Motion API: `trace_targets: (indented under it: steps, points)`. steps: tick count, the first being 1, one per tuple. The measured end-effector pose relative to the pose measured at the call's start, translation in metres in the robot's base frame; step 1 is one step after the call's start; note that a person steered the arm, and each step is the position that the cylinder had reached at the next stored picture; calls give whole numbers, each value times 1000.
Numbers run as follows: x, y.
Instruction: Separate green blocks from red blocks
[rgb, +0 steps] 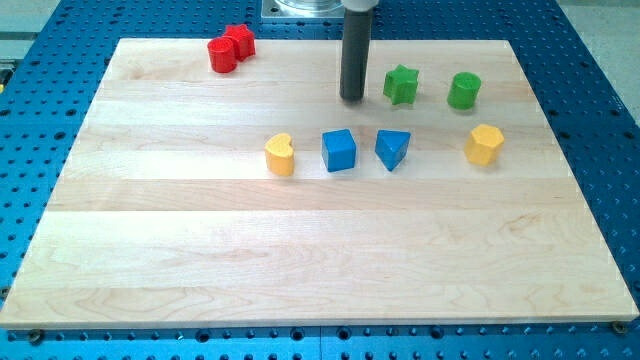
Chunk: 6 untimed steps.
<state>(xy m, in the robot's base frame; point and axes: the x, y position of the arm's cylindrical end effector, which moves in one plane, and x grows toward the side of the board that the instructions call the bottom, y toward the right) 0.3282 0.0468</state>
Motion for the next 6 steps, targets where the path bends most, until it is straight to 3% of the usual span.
trace_targets:
  steps: [1,2,5,6]
  points:
    - [-20,-68]
    - [-57,9]
    - [-24,51]
    - [-1,-54]
